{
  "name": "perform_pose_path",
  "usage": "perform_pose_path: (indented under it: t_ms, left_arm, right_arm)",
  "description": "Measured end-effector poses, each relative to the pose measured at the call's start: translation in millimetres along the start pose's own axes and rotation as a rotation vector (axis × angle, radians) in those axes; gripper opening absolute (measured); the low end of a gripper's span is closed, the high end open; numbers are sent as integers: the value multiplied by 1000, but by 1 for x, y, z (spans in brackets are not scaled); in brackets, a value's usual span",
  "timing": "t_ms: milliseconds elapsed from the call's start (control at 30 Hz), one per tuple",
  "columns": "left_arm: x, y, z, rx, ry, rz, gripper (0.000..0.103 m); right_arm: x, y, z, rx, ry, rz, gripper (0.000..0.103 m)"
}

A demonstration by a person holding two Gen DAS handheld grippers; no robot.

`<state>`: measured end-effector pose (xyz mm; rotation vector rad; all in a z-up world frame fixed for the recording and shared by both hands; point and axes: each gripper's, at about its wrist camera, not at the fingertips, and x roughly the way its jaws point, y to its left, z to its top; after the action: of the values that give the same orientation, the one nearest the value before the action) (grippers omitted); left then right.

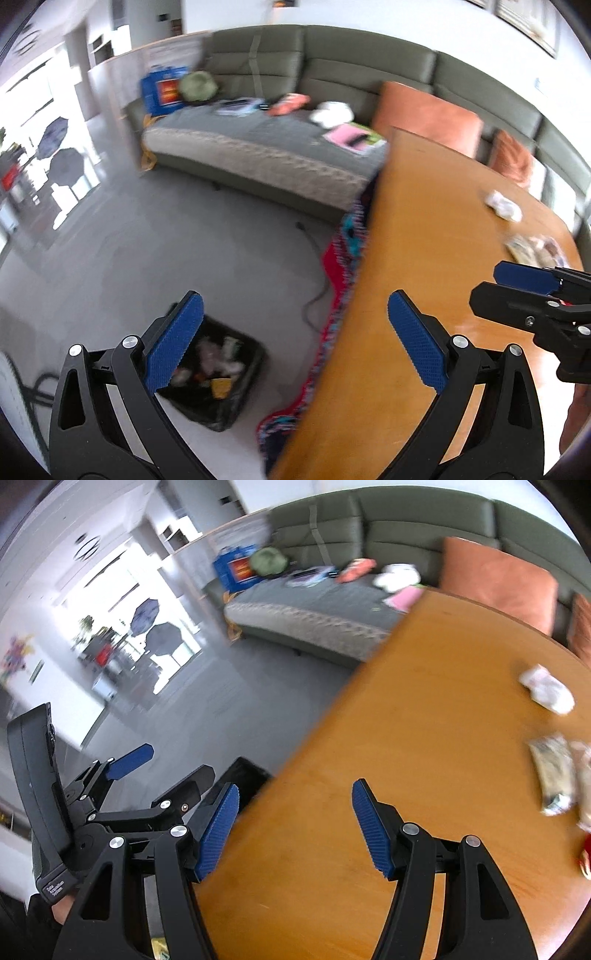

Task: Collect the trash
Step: 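Move both open tools back over the table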

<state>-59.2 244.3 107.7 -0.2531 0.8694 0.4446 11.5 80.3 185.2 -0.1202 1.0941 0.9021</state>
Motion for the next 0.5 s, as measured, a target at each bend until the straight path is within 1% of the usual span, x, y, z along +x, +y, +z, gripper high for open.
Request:
perform_pose_path:
  t_ms: [100, 200, 400, 500]
  left_arm:
    - [4, -44, 2, 56, 3, -42, 97]
    - [7, -84, 1, 104, 9, -79, 97]
    - [15, -148, -2, 168, 36, -134, 97]
    - [20, -176, -4, 192, 58, -147, 97]
  right_arm:
    - [-20, -43, -9, 57, -21, -47, 65]
    - [-35, -79, -17, 112, -36, -69, 65]
    - [-65, -147, -36, 204, -54, -118, 65]
    - [-80, -187, -41, 258, -71, -144, 72]
